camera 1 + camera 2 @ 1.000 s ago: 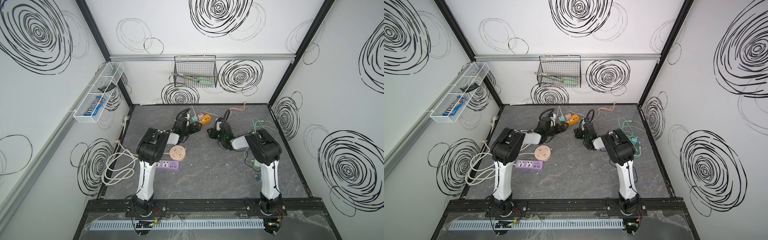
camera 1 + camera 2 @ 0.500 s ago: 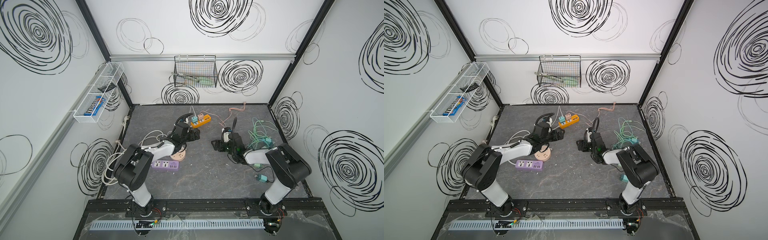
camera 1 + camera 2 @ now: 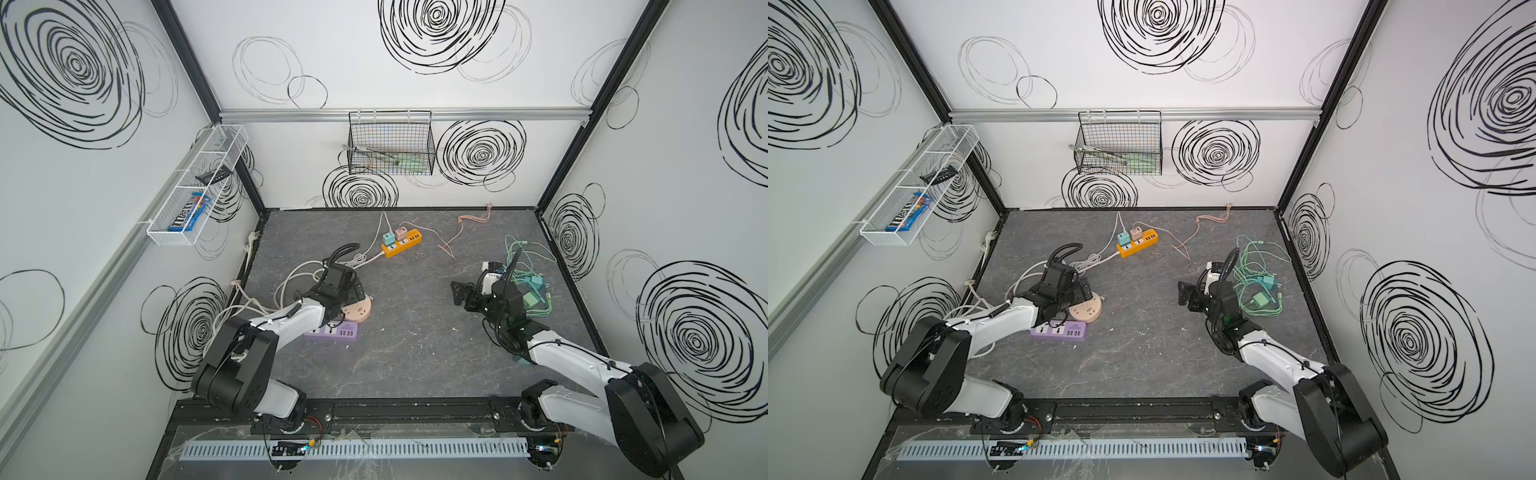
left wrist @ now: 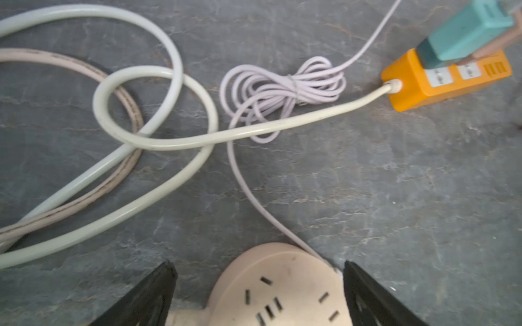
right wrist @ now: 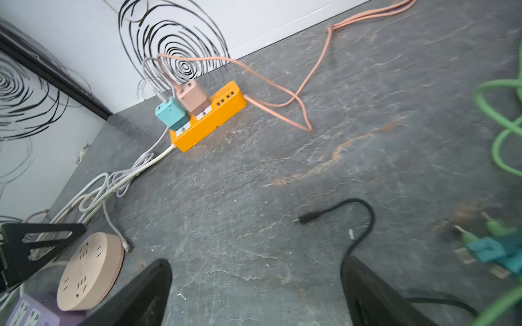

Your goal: Insert the plug

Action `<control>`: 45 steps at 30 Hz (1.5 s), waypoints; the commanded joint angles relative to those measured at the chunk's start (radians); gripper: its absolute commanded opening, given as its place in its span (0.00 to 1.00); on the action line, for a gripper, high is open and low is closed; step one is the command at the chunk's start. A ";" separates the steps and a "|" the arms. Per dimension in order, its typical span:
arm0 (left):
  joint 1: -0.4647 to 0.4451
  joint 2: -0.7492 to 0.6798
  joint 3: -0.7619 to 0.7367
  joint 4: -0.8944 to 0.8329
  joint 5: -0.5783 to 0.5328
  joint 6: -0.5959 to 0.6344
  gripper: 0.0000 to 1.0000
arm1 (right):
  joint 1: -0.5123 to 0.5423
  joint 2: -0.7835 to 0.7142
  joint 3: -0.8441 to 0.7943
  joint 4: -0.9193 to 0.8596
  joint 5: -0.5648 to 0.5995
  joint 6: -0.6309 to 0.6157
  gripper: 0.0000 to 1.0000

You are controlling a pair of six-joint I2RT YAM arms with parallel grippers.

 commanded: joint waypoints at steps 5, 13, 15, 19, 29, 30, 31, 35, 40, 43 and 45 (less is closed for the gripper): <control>0.018 0.023 -0.021 0.011 0.114 -0.048 0.96 | -0.057 -0.082 -0.051 -0.080 0.027 0.056 0.97; 0.000 0.030 -0.015 0.019 0.212 -0.075 0.96 | -0.087 -0.107 -0.065 -0.098 0.020 0.050 0.97; -0.019 0.034 -0.007 0.028 0.232 -0.086 0.96 | -0.090 -0.106 -0.064 -0.098 0.017 0.049 0.97; -0.080 0.060 0.024 0.039 0.258 -0.115 0.96 | -0.091 -0.104 -0.062 -0.093 0.011 0.053 0.97; -0.251 0.208 0.151 0.159 0.323 -0.264 0.96 | -0.092 -0.112 -0.068 -0.104 0.009 0.058 0.97; -0.270 0.230 0.176 0.162 0.320 -0.275 0.96 | -0.091 -0.114 -0.069 -0.107 0.008 0.058 0.97; -0.287 0.248 0.200 0.167 0.317 -0.279 0.96 | -0.092 -0.117 -0.067 -0.108 0.009 0.060 0.97; -0.335 0.312 0.289 0.165 0.310 -0.289 0.96 | -0.092 -0.133 -0.073 -0.115 0.013 0.061 0.97; -0.376 0.370 0.383 0.152 0.308 -0.278 0.96 | -0.096 -0.149 -0.080 -0.121 0.008 0.061 0.97; -0.380 0.374 0.415 0.136 0.304 -0.237 0.96 | -0.100 -0.151 -0.075 -0.127 -0.007 0.061 0.97; -0.382 0.347 0.432 0.088 0.268 -0.186 0.96 | -0.104 -0.151 -0.070 -0.125 -0.026 0.058 0.97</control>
